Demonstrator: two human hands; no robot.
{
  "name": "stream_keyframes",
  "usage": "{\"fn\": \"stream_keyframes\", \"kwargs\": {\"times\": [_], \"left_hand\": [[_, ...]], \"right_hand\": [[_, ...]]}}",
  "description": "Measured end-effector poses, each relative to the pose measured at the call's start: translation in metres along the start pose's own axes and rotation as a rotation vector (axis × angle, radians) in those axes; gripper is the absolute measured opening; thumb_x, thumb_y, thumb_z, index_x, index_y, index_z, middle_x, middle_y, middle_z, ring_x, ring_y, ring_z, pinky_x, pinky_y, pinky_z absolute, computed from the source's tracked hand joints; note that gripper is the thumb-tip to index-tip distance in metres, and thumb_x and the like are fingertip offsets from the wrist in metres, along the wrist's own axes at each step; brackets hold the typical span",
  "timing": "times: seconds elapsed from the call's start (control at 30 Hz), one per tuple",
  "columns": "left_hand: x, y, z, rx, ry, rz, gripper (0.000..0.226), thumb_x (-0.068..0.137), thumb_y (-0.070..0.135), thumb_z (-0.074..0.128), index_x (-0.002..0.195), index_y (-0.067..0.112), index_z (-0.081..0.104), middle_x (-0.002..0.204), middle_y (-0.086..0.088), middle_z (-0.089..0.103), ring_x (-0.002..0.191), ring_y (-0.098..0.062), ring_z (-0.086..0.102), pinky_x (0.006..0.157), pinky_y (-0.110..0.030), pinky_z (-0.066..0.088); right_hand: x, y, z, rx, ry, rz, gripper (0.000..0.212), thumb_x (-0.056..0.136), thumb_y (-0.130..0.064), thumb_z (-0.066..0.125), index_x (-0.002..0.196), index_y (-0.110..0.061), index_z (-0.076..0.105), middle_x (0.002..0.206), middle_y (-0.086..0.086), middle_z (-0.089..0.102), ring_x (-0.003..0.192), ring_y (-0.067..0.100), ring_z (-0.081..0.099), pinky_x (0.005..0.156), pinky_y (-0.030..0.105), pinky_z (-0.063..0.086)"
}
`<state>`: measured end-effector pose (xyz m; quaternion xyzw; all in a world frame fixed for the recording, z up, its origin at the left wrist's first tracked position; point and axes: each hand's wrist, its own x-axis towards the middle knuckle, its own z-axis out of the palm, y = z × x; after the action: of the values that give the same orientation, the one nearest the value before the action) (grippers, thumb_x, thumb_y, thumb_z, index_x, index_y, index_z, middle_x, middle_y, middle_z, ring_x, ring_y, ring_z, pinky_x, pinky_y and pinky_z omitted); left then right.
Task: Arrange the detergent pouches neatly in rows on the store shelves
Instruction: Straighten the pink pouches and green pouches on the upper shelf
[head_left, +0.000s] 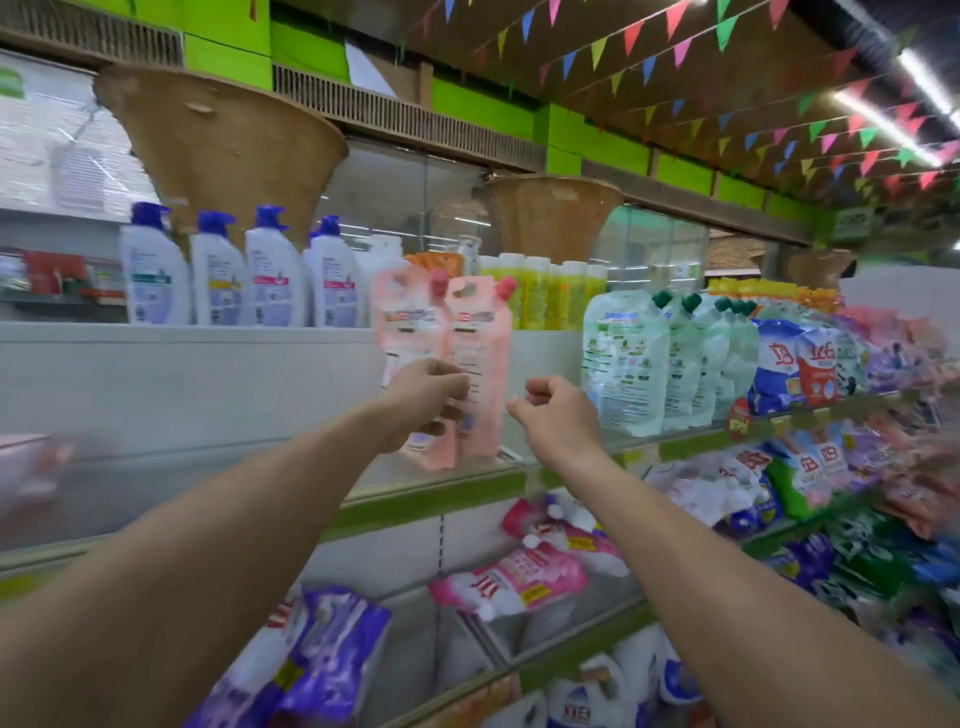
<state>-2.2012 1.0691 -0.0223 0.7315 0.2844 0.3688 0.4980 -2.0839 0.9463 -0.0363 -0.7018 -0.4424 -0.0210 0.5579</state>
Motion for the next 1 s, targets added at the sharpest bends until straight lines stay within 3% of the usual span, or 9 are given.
{"fn": "stream_keyframes", "kwargs": {"times": [0.17, 0.37, 0.63, 0.83, 0.9, 1.0], "left_hand": [[-0.063, -0.010, -0.090, 0.072, 0.184, -0.041, 0.021, 0.088, 0.015, 0.059, 0.109, 0.015, 0.059, 0.107, -0.009, 0.067, 0.082, -0.021, 0.066, 0.060, -0.030, 0.048], [-0.138, -0.018, -0.188, 0.130, 0.409, -0.094, 0.019, 0.090, 0.016, 0.058, 0.108, 0.012, 0.060, 0.105, -0.010, 0.064, 0.081, -0.021, 0.063, 0.057, -0.027, 0.045], [-0.191, -0.031, -0.321, 0.201, 0.578, -0.079, 0.022, 0.090, 0.013, 0.054, 0.110, 0.005, 0.061, 0.105, -0.013, 0.063, 0.083, -0.025, 0.062, 0.062, -0.032, 0.045], [-0.194, -0.058, -0.430, 0.470, 0.566, -0.205, 0.015, 0.090, 0.019, 0.057, 0.096, 0.005, 0.060, 0.094, -0.016, 0.060, 0.084, -0.030, 0.055, 0.071, -0.034, 0.045], [-0.193, -0.073, -0.463, 0.578, 0.565, -0.275, 0.022, 0.088, 0.024, 0.059, 0.096, 0.003, 0.062, 0.097, -0.016, 0.064, 0.087, -0.031, 0.060, 0.079, -0.037, 0.049], [-0.195, -0.093, -0.498, 0.705, 0.515, -0.412, 0.022, 0.086, 0.026, 0.059, 0.085, 0.004, 0.063, 0.096, -0.016, 0.064, 0.082, -0.030, 0.060, 0.070, -0.031, 0.050]], "right_hand": [[-0.049, -0.046, 0.041, 0.022, -0.103, -0.045, 0.031, 0.081, -0.021, 0.067, 0.110, -0.009, 0.065, 0.107, 0.009, 0.069, 0.103, 0.025, 0.062, 0.089, 0.032, 0.046], [-0.109, -0.103, 0.092, 0.096, -0.234, -0.103, 0.044, 0.080, -0.024, 0.069, 0.121, -0.009, 0.060, 0.114, 0.006, 0.067, 0.105, 0.020, 0.061, 0.092, 0.027, 0.044], [-0.165, -0.184, 0.180, 0.081, -0.324, -0.221, 0.047, 0.082, -0.029, 0.067, 0.123, -0.010, 0.058, 0.116, 0.005, 0.065, 0.107, 0.021, 0.060, 0.094, 0.029, 0.044], [-0.196, -0.243, 0.265, 0.008, -0.383, -0.324, 0.050, 0.080, -0.028, 0.067, 0.126, -0.012, 0.056, 0.122, 0.006, 0.061, 0.106, 0.020, 0.059, 0.094, 0.027, 0.043], [-0.204, -0.257, 0.290, -0.034, -0.410, -0.352, 0.050, 0.080, -0.027, 0.067, 0.126, -0.012, 0.056, 0.125, 0.005, 0.059, 0.109, 0.019, 0.057, 0.096, 0.027, 0.043], [-0.214, -0.272, 0.320, -0.101, -0.448, -0.379, 0.048, 0.082, -0.027, 0.065, 0.127, -0.013, 0.054, 0.128, 0.006, 0.055, 0.112, 0.020, 0.055, 0.100, 0.032, 0.043]]}}
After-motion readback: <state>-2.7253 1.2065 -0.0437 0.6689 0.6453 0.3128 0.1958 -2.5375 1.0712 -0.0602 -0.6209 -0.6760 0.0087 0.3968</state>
